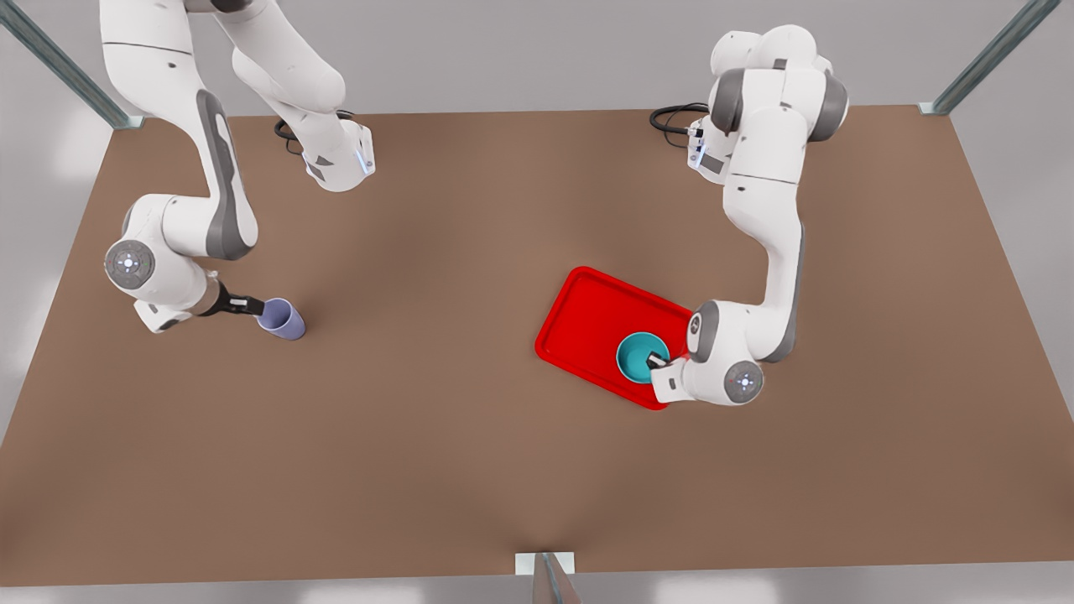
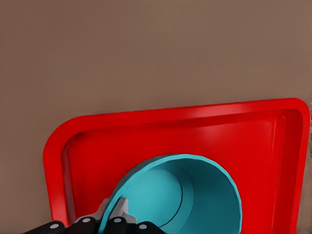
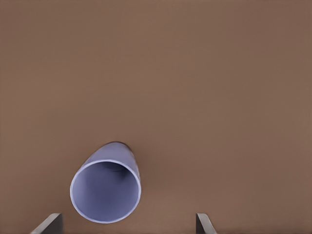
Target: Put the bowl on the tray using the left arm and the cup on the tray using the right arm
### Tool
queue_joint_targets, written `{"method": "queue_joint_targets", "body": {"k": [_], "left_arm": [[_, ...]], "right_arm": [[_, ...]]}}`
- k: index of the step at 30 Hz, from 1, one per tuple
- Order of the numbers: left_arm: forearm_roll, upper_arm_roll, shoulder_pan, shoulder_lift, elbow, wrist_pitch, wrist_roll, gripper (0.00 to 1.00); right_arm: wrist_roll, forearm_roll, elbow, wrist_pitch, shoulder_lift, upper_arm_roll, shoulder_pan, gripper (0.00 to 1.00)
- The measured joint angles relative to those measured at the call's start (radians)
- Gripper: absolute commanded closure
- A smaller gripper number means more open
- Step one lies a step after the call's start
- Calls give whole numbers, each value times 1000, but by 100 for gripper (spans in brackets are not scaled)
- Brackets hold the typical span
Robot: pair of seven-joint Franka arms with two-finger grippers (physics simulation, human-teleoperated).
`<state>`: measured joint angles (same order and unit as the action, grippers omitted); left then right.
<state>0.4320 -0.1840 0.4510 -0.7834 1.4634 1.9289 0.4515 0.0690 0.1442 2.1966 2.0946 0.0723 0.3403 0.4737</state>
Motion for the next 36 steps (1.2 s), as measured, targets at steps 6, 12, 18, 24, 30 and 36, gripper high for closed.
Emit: {"method": "queue_joint_targets", "body": {"k": [6,12,18,24,30,36], "left_arm": [[14,2,-4,-16,3,-16,2,78],[138,1,-8,-22,2,-27,3,0],[136,-5,-48,-8,-8,-40,5,0],[127,-233,-133,145,-206,-83,-151,0],[-287,4,-288,601,-163,-485,-235,0],[-457,8,-290,580,-121,-476,-234,0]], "right_arm": [[-73,0,38,9,3,1,33,0],[-78,-32,89,78,12,8,7,0],[-78,-32,121,133,29,6,53,0],[-78,-32,123,145,43,6,50,0],[-80,-28,138,197,88,6,67,0],[-80,-25,144,211,102,6,72,0]]}}
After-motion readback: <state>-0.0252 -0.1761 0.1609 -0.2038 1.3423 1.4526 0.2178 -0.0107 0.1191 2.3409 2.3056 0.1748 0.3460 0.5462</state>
